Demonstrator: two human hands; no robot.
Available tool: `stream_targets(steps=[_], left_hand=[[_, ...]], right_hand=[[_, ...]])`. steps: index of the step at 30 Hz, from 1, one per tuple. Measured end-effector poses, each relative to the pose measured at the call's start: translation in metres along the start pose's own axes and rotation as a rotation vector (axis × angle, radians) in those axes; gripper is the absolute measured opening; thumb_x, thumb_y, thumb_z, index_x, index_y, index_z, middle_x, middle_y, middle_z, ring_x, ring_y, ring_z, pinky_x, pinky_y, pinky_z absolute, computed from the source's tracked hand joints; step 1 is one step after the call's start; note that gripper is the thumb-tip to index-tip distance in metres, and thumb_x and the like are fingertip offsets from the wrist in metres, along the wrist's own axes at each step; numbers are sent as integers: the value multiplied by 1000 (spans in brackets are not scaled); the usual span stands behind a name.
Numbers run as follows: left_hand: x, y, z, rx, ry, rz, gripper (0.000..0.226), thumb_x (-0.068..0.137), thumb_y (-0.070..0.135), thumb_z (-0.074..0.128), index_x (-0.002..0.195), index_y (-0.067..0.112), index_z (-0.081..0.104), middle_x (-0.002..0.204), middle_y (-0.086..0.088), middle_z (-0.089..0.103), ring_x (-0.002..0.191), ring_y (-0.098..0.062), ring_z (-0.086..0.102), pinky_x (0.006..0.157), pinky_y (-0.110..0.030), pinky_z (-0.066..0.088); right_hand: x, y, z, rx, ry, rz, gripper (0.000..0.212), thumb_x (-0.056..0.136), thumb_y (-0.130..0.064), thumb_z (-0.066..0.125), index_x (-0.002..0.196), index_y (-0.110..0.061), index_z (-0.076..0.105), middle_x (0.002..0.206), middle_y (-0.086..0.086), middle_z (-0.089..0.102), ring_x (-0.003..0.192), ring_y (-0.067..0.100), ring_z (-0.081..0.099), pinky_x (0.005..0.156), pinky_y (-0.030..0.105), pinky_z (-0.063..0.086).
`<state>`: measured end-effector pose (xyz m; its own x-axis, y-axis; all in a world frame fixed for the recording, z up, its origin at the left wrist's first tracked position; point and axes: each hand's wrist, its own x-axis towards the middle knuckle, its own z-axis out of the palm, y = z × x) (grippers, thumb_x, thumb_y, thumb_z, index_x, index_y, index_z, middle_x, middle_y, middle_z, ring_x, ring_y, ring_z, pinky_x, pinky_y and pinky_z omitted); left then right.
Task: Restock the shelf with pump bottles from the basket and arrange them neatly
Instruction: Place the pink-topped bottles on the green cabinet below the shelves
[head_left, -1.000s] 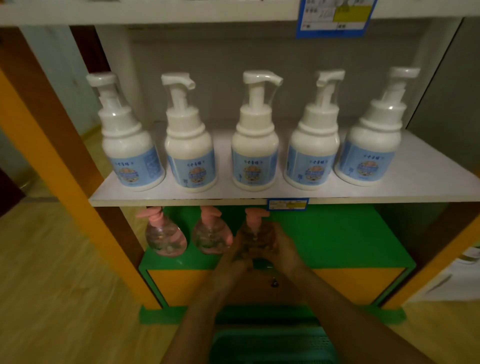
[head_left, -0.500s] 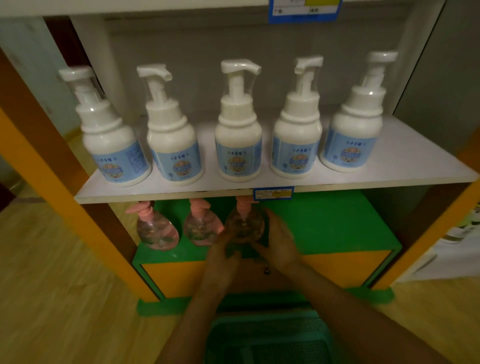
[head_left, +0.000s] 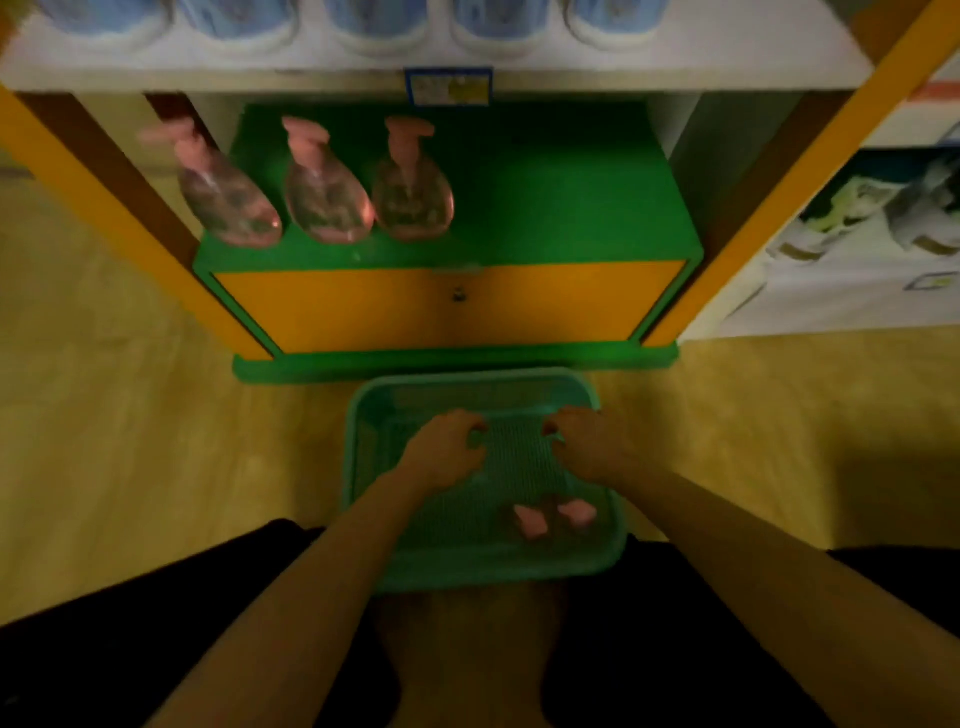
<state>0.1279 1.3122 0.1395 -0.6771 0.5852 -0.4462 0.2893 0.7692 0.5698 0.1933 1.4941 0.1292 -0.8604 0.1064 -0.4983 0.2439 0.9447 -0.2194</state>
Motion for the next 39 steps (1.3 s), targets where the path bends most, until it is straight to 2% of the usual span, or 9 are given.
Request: stream_targets(steps=[4,6,9,14,22,30,33,35,39], left_hand=[[-13,-9,59,-48,-198,26,53,78,23,66,127,14,48,135,-9,49,124,-24,46,105,-37,38],[-13,-12,83,45,-250,46,59,75,21,67,130,17,45,138,-6,45,128,-22,41,107,-36,36],[-7,-7,108,126,-184,95,45,82,21,60,126,21,50,135,-1,49,125,-20,43,104,-36,38],[5,1,127,267,-122,99,25,87,15,51,110,18,58,116,-5,57,110,-23,52,88,-35,43],[12,-1,120,269,-230,146,24,90,21,47,111,13,56,123,-7,55,111,-24,54,94,-36,41],[-13,4,33,158,16,199,25,91,34,45,98,13,57,104,-4,60,93,-18,57,86,-30,47],[-22,15,-15,151,112,242,26,91,37,44,94,15,58,93,-1,59,86,-16,56,81,-32,47],[-29,23,-48,145,181,277,30,89,43,44,86,17,57,82,7,52,77,-12,52,70,-29,43],[-48,40,-109,87,350,362,30,81,54,41,76,27,54,70,15,45,67,-5,48,63,-29,41]], right_hand=[[-22,16,54,-13,-203,53,36,86,-36,50,114,-14,53,118,9,56,111,29,54,92,42,47],[-31,23,82,-5,-236,42,40,86,-34,53,122,-18,48,124,8,52,115,31,52,95,47,46],[-37,30,105,16,-125,61,39,90,-24,52,127,-18,40,130,7,47,111,29,56,90,41,49],[-27,32,111,41,-20,58,30,93,-25,45,122,-17,45,124,7,54,105,27,60,87,39,52],[-25,33,92,169,-5,39,26,94,-26,44,117,-19,54,123,3,56,108,18,58,92,29,45],[-36,25,18,443,176,-9,15,91,-33,48,95,-24,59,93,-7,61,83,7,56,79,24,46],[-39,12,-29,437,299,-131,15,91,-29,52,95,-19,62,85,-9,59,72,-7,50,66,11,38],[-41,4,-62,429,371,-181,15,89,-30,55,97,-20,62,84,-12,59,72,-12,48,61,7,34],[-49,-11,-128,412,439,-286,17,86,-26,59,102,-20,58,92,-11,60,85,2,58,63,8,40]])
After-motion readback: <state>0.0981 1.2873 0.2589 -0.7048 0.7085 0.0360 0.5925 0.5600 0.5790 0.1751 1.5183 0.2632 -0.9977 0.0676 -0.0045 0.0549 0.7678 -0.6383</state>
